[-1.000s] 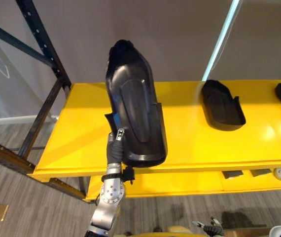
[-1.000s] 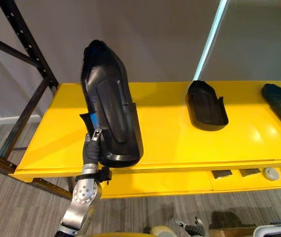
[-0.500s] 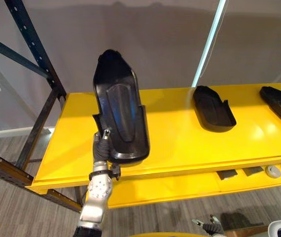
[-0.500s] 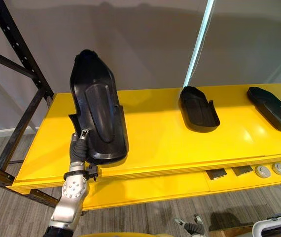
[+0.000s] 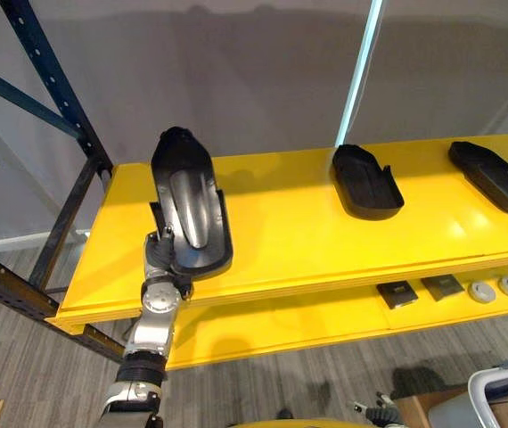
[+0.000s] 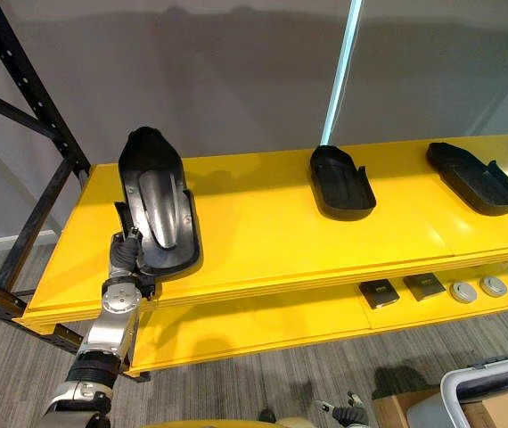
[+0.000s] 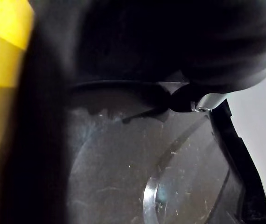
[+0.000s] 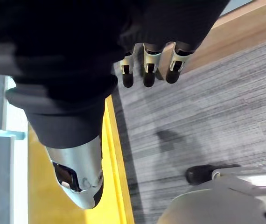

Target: Walk over and take plastic housings, then place them on the shelf

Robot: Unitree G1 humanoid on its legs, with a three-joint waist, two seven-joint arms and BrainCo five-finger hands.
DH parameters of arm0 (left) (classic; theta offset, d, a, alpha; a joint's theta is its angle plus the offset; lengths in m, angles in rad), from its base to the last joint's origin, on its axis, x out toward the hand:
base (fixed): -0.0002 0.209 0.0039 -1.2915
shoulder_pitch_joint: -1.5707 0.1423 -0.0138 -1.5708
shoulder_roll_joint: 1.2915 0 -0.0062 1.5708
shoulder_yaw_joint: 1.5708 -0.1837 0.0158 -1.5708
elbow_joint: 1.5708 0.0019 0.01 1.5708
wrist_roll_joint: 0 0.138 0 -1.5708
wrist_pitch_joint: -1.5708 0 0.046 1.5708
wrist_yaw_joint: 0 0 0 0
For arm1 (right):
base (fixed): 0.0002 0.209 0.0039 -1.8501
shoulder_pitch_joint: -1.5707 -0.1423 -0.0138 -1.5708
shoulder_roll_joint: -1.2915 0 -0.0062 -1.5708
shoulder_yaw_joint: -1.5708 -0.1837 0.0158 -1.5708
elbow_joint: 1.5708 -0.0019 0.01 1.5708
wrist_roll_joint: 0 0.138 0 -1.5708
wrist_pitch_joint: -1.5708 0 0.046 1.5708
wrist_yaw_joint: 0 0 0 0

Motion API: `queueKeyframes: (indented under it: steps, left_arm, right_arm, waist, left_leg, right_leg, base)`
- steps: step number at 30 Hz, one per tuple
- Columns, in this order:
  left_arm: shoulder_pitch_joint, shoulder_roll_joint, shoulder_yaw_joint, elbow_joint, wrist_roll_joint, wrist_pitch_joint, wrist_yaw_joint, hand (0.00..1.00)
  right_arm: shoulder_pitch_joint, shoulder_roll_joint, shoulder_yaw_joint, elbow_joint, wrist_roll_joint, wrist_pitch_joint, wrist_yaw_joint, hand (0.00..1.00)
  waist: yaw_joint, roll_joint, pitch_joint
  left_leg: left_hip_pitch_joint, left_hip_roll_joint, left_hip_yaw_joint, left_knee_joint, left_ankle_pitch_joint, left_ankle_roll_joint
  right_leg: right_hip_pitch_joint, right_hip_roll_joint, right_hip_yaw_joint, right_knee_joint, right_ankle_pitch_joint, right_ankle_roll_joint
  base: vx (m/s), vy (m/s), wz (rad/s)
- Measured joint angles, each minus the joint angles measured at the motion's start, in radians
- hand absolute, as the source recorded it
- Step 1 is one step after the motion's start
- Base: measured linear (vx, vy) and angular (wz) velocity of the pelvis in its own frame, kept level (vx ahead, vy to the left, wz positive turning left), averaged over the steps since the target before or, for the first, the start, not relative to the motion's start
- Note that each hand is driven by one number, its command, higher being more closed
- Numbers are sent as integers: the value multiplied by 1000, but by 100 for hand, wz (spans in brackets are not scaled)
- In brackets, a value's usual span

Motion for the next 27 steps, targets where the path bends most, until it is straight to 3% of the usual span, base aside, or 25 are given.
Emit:
queueKeyframes:
  steps: [3, 4, 15, 24, 27]
  left_arm:
    - [-71, 29, 0, 65, 0, 8, 0, 100]
    - [-94, 35, 0, 82, 0, 8, 1, 0]
    - [-223, 45, -6, 139, -10, 7, -18, 0]
    - [-236, 31, -15, 144, -36, 8, -11, 0]
    - [-218, -4, -18, 70, -36, 15, 9, 0]
  right_arm:
    - [-9, -1, 0, 12, -2, -1, 13, 0]
    - [-12, -1, 0, 12, -2, -2, 13, 0]
    - [-38, 4, 0, 18, -2, -7, 15, 0]
    - [-38, 4, -1, 18, -1, -7, 14, 0]
    - [-38, 2, -1, 20, -1, -5, 14, 0]
  waist:
    - [-3, -3, 4]
    - [-6, -4, 9]
    - [-28, -11, 44]
    - [-28, -10, 44]
    - [-17, -11, 45]
  left_leg:
    - [-5, -4, 4, 0, 2, 3]
    - [-6, -6, 4, 3, 1, 3]
    - [-30, -5, 2, 0, 1, 3]
    - [-28, -7, -2, 0, 1, 3]
    - [-28, -7, -6, 0, 2, 4]
  right_leg:
    - [-5, -2, 8, -1, 12, -11]
    - [-4, -4, 10, -1, 12, -10]
    - [-31, -3, 15, 2, 13, -10]
    - [-27, -5, 11, 3, 13, -10]
    - [-25, -6, 7, 3, 13, -10]
  base:
    - [47, 20, -8]
    - [51, 22, -5]
    - [-11, -3, -1]
    - [-4, -2, 1]
    - [-19, -9, 5]
